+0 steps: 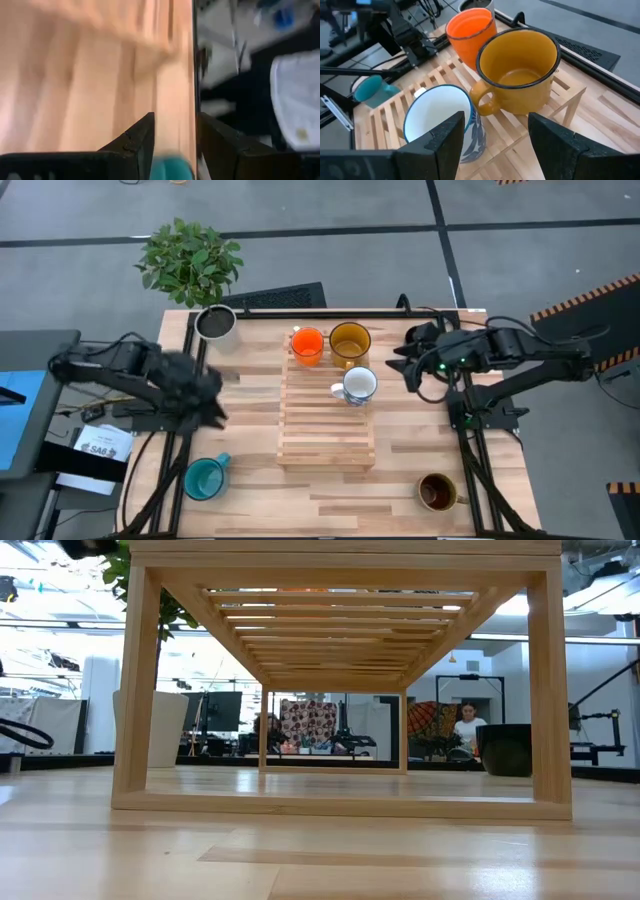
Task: Place coffee mugs
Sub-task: Put the blue mug on the shelf
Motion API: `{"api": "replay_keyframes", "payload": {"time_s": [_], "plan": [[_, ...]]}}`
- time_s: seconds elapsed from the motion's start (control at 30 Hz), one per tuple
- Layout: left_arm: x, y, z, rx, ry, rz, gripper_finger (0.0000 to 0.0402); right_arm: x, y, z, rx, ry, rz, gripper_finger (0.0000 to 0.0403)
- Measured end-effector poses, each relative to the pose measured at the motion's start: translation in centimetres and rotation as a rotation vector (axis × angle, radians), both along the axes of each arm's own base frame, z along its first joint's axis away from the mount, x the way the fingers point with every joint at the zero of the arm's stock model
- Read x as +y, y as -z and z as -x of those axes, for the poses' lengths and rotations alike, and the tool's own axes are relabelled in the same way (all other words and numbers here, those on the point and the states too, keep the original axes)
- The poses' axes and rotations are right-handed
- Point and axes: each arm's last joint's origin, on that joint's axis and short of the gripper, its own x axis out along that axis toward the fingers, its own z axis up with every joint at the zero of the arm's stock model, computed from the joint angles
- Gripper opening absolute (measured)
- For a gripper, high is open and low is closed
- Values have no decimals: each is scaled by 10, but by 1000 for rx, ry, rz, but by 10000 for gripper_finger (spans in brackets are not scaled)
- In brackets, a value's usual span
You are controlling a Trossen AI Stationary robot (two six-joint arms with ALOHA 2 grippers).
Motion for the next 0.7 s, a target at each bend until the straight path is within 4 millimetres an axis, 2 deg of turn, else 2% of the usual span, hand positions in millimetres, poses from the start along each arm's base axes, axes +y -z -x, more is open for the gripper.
{"api": "replay_keyframes", "payload": {"time_s": [0.1,0.2,0.4,0.57,0.7], "plan": [[-22,11,0,140,63,-49,130,-1,1,-1,13,3,5,244],[-44,25,0,251,96,-174,130,-2,2,0,22,2,13,244],[-87,63,3,418,171,-350,130,-7,2,1,36,25,19,244],[-107,91,9,533,128,-393,130,-9,3,1,48,25,40,244],[-113,106,15,579,106,-413,130,-12,3,1,53,35,41,244]]}}
